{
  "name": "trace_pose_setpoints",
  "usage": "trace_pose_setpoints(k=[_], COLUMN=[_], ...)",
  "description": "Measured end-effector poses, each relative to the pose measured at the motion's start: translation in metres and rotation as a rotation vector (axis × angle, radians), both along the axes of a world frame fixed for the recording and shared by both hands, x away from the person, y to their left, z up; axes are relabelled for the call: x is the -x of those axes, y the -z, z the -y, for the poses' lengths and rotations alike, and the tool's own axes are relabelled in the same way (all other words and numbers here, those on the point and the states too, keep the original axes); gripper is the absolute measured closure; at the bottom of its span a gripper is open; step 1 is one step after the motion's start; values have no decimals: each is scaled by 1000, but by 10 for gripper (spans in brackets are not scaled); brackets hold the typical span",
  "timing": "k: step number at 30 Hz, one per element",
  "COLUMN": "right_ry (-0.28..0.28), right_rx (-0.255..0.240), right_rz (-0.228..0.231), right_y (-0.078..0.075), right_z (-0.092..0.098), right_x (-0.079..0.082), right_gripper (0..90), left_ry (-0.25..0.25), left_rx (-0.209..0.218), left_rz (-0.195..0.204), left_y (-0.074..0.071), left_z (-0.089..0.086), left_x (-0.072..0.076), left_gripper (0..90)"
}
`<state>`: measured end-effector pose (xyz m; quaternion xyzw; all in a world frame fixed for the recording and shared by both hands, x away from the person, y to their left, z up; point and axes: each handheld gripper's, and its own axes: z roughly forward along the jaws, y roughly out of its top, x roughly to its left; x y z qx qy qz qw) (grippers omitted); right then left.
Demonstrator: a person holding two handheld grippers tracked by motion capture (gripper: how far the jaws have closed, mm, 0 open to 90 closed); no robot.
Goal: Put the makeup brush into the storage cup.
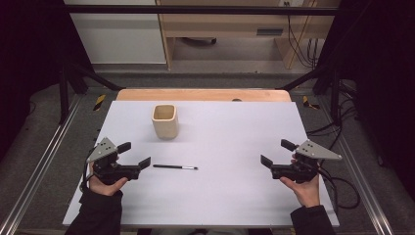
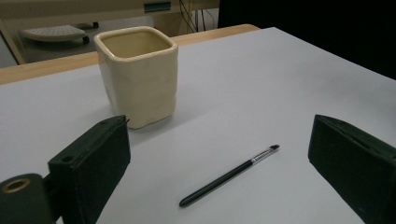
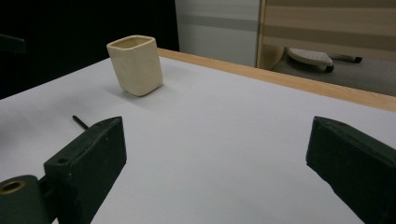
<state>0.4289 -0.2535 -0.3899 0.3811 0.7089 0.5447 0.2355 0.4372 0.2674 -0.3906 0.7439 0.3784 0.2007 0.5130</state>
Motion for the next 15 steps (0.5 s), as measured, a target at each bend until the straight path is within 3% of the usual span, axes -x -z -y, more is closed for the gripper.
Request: trace_pose_setpoints(k=[5,15], right_ry=[6,4], right_rx=[7,20], right_rz=[3,-6], right_y=[0,2], right_z=[0,-4], right_x=[0,0], right_gripper=[52,53], left_ry=[15,61], left_rx=[-11,-72], left_rz=[-2,-35], left_y=[0,7], left_z=[4,21], left_x=[-2,-13], left_gripper=[54,58])
